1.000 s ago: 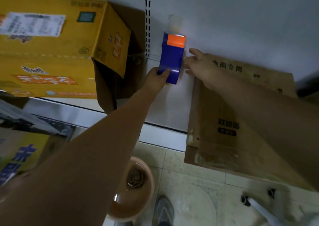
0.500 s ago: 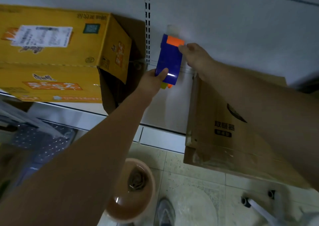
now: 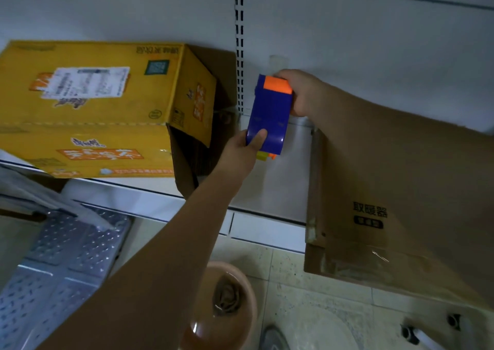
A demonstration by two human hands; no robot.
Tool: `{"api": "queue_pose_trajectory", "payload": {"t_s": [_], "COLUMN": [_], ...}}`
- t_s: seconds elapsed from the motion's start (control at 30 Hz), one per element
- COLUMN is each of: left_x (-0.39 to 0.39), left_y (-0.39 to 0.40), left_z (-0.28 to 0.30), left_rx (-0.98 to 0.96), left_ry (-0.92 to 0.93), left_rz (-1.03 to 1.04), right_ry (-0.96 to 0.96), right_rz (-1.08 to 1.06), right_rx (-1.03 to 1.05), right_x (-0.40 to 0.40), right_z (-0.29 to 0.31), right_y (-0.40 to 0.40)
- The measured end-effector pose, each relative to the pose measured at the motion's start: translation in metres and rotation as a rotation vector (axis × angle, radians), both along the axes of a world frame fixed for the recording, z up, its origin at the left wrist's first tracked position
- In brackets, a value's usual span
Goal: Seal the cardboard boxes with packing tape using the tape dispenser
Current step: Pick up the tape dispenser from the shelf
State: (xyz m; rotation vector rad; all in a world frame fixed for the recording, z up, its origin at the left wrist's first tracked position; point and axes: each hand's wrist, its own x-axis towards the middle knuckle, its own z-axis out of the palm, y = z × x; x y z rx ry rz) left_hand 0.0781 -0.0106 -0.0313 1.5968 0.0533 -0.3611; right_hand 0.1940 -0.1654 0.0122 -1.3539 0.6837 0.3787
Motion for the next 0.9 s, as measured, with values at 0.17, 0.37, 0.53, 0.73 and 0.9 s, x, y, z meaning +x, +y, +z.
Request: {"api": "queue_pose_trajectory", "payload": {"t_s": [0.17,0.37,0.53,0.73,0.9], "left_x": [-0.012,-0.041,-0.086,-0.167,-0.236], "left_y": [0.003,0.002,0.012,0.038,0.053], "left_z": [0.009,0.03,0.05,0.088,0.133], "left_rx": [0.014,0.051,0.081,0.096,0.082], "left_ry": [-0.042,-0.002,0.028,0.109,0.241], "left_rz": [-0.016,0.004,-0.019,-0.142,-0.108], "right_ry": [-0.011,-0.154,-0.22,-0.339,-0.508], "right_rz": [0.042,0.143,0.096,0.168,0.306], "right_rx": [-0.12,-0.38,-0.117,-0.371,-0.781], "right_x": [-0.001,-0.02,-0.068,-0.155,-0.23], "right_z": [0.011,0.035,0.044,0.07,0.099], "right_y": [-0.002,-0.002,-0.008,-0.02,-0.008]}}
